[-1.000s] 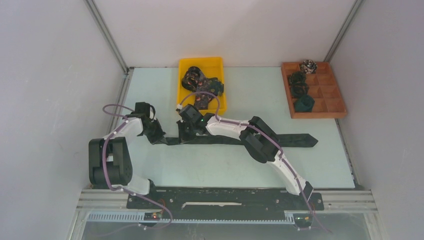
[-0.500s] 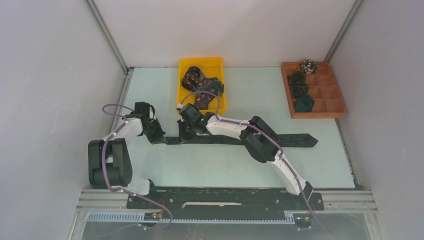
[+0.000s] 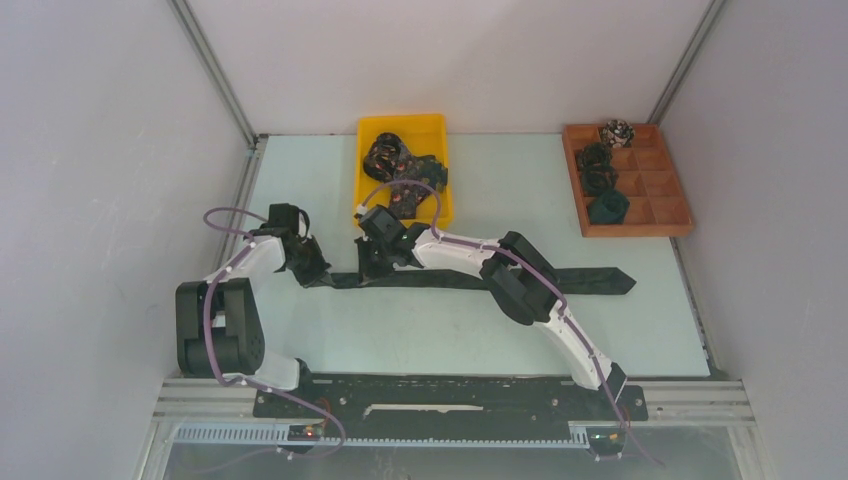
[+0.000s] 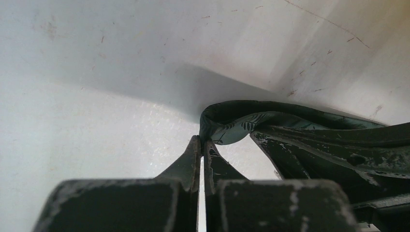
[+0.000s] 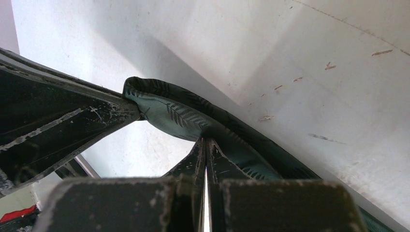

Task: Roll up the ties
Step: Roll the tie at the center of the board.

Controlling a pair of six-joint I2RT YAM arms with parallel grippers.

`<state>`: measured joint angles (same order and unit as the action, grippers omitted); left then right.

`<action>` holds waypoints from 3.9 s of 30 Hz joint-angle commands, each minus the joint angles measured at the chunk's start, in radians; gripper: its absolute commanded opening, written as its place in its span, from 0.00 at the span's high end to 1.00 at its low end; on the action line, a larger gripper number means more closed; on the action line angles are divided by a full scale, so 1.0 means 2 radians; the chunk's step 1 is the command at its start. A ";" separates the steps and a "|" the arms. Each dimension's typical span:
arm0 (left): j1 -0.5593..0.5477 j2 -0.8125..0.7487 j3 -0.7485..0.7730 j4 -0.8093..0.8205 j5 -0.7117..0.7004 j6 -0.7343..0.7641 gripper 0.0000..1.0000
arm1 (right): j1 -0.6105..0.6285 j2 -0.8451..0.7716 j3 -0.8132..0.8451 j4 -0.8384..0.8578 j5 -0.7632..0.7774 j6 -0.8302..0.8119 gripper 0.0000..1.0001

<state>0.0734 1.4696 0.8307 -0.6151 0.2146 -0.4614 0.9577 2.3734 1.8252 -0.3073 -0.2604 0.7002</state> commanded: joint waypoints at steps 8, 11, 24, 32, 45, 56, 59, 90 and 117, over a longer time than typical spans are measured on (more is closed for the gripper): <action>0.005 -0.017 0.001 0.006 0.008 0.009 1.00 | 0.000 0.010 0.034 -0.004 0.008 0.002 1.00; 0.005 -0.017 0.000 0.005 0.009 0.010 1.00 | 0.000 0.016 0.042 -0.010 0.012 0.002 1.00; 0.004 -0.039 0.005 -0.008 0.046 -0.004 1.00 | 0.000 0.027 0.049 -0.022 0.010 0.006 1.00; -0.012 -0.063 0.028 -0.033 0.058 -0.013 1.00 | 0.000 0.025 0.049 -0.009 -0.006 0.010 1.00; -0.073 -0.059 0.054 -0.039 0.049 -0.038 1.00 | -0.005 -0.007 0.008 0.012 -0.014 0.011 1.00; -0.104 -0.034 0.058 -0.026 0.042 -0.049 1.00 | -0.018 -0.049 -0.050 0.038 -0.021 0.012 1.00; -0.110 -0.027 0.059 -0.022 0.039 -0.049 1.00 | -0.022 -0.069 -0.068 0.042 -0.021 0.010 1.00; -0.178 0.075 0.106 -0.008 0.026 -0.048 1.00 | -0.059 -0.201 -0.212 0.030 0.011 -0.013 1.00; -0.152 0.002 0.067 0.020 0.035 -0.029 0.63 | -0.048 -0.158 -0.160 0.064 -0.036 0.006 0.60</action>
<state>-0.2623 1.5314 0.9779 -0.5751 0.2699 -0.5457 0.8433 2.0350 1.4208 -0.1768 -0.3344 0.7189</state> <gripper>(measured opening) 0.381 0.369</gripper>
